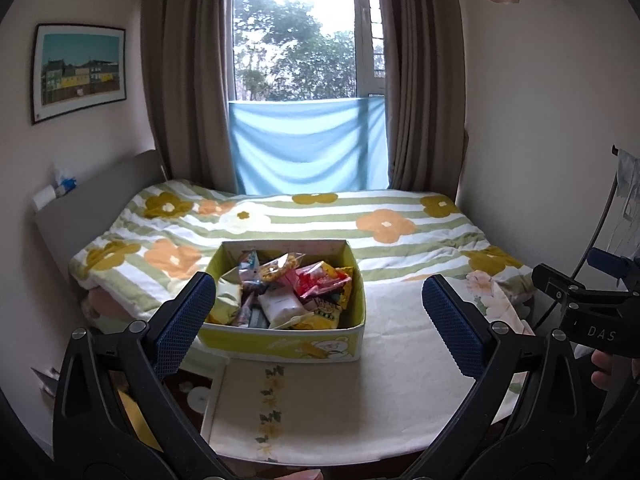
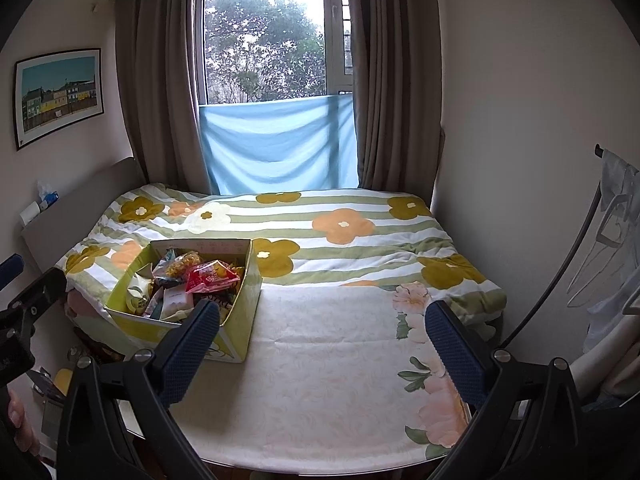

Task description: Organize snacks

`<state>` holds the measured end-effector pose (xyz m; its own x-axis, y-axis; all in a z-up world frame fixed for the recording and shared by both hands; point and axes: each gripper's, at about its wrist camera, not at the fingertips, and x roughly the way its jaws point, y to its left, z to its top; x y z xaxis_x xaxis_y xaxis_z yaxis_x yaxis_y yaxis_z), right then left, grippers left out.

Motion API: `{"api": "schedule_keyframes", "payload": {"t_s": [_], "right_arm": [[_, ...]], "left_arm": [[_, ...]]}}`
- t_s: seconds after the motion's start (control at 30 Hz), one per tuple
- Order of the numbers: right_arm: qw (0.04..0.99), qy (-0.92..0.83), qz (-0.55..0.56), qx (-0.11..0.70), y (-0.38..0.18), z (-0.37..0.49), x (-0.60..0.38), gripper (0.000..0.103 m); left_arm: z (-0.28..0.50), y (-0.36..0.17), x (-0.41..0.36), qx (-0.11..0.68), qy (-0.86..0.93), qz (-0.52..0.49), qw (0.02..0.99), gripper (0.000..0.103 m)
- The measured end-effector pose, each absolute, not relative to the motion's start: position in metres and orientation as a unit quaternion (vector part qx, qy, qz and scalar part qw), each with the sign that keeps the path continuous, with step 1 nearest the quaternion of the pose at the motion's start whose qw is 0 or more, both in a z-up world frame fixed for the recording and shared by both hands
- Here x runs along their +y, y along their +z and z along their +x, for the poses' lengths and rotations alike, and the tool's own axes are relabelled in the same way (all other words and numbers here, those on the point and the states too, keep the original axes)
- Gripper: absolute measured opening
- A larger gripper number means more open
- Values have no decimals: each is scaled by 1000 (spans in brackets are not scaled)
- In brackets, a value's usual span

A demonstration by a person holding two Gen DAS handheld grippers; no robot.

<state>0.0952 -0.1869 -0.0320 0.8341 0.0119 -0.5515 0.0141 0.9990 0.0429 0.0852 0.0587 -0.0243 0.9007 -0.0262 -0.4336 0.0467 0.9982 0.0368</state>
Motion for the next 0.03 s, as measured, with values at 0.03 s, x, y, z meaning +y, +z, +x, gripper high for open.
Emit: {"api": "schedule_keyframes", "payload": {"t_s": [0.03], "right_arm": [[957,0,22,288,-32,96,-186,102]], "left_arm": [[87,-25,60,224,-16,24,974,103]]}}
